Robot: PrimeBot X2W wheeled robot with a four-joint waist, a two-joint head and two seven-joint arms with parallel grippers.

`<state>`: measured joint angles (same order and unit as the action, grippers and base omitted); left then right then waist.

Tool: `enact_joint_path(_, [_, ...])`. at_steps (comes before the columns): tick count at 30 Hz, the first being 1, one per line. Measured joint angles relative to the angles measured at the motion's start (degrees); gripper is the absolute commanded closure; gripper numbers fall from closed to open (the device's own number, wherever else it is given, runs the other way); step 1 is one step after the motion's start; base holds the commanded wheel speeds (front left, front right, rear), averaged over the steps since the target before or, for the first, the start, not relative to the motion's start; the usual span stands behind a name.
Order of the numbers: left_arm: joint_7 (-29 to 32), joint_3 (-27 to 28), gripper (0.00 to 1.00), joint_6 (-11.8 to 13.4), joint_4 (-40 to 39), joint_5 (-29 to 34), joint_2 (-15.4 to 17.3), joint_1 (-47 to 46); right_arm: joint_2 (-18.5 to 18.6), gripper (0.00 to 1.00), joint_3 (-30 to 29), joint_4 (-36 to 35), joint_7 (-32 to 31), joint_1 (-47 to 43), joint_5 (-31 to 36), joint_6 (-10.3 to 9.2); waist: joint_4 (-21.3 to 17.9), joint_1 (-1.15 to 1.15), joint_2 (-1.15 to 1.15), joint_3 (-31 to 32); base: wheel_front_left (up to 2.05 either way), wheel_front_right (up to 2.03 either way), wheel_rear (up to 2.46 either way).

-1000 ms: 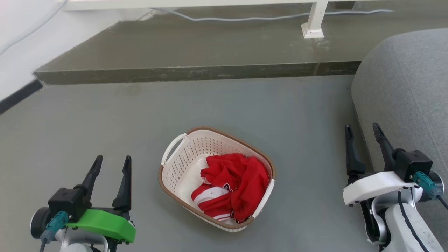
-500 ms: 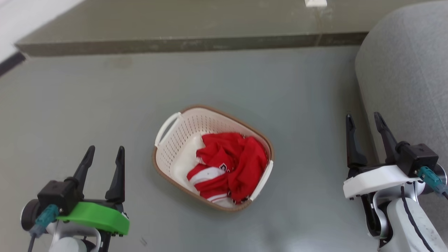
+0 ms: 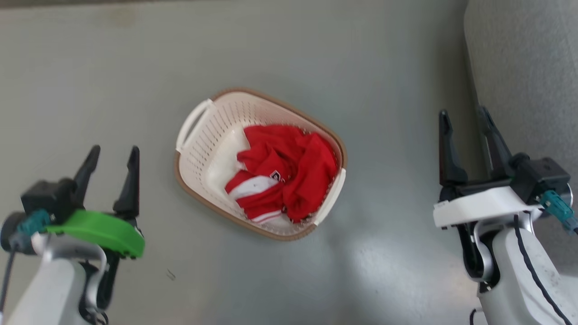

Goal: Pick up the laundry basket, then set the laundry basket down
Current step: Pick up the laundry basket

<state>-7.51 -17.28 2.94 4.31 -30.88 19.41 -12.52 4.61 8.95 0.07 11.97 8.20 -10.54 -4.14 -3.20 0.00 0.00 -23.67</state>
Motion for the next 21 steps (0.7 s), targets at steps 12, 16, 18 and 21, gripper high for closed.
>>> enact_joint_path(12, [7.6, -0.3, 0.0, -5.0, 7.3, -2.4, 3.3, -11.2, -1.0, 0.0, 1.8, -2.0, 0.1, 3.8, -0.1, -0.54, -2.7, 0.0, 0.0, -9.6, 0.0, 0.0, 0.0])
enact_joint_path(16, [9.7, 0.3, 0.0, -6.6, 9.8, -3.2, 4.8, -14.9, -1.2, 0.0, 2.7, -2.6, 0.2, 5.3, -0.5, -0.57, -4.0, 0.0, 0.0, -12.8, 0.0, 0.0, 0.0])
enact_joint_path(18, [11.0, 0.6, 0.0, -7.0, 10.8, -3.2, 5.9, -16.8, -1.2, 0.0, 3.0, -3.0, 0.6, 6.1, -0.6, -0.58, -4.7, 0.01, 0.0, -14.4, 0.0, 0.0, 0.0])
enact_joint_path(21, [13.0, 0.7, 0.0, -7.8, 12.2, -3.7, 7.4, -19.8, -1.3, 0.0, 3.6, -3.4, 0.7, 7.4, -0.9, -0.59, -5.8, 0.01, 0.0, -16.8, 0.0, 0.0, 0.0])
